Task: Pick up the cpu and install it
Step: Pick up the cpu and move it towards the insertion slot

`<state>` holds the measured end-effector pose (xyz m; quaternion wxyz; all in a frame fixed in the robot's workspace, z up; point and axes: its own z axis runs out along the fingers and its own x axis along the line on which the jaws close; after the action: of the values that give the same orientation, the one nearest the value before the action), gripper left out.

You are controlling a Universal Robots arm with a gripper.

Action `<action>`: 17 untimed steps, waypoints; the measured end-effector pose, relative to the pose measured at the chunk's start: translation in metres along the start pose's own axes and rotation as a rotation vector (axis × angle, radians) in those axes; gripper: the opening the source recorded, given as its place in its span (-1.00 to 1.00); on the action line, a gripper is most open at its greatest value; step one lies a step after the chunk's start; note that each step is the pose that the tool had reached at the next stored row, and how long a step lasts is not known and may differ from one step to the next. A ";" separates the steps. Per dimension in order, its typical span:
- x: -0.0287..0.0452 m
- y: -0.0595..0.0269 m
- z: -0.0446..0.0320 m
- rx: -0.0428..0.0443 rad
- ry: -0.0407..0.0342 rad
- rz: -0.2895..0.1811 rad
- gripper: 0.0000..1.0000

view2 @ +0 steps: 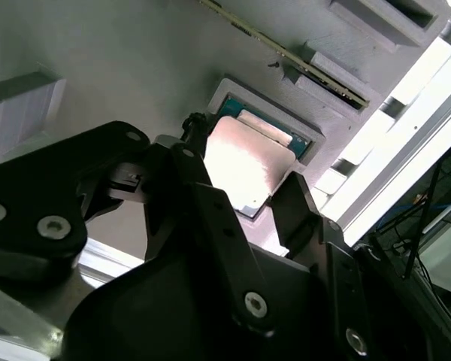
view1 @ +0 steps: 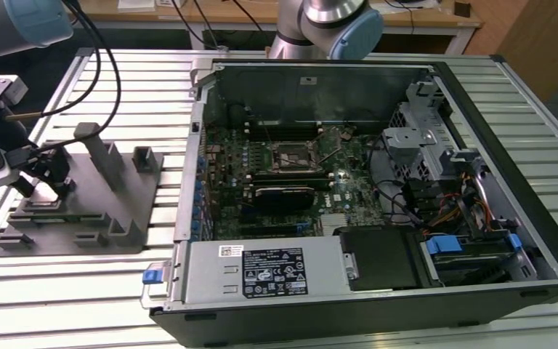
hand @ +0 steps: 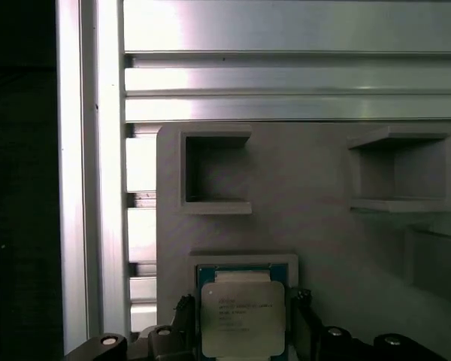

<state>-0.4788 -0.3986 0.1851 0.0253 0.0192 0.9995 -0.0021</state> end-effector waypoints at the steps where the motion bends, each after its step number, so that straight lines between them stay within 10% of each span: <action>1: 0.0000 0.0000 0.0000 0.0000 0.0000 0.000 0.23; 17: -0.0002 -0.0008 0.0001 -0.0039 0.0001 -0.027 0.23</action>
<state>-0.4786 -0.3994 0.1850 0.0253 0.0054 0.9997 -0.0005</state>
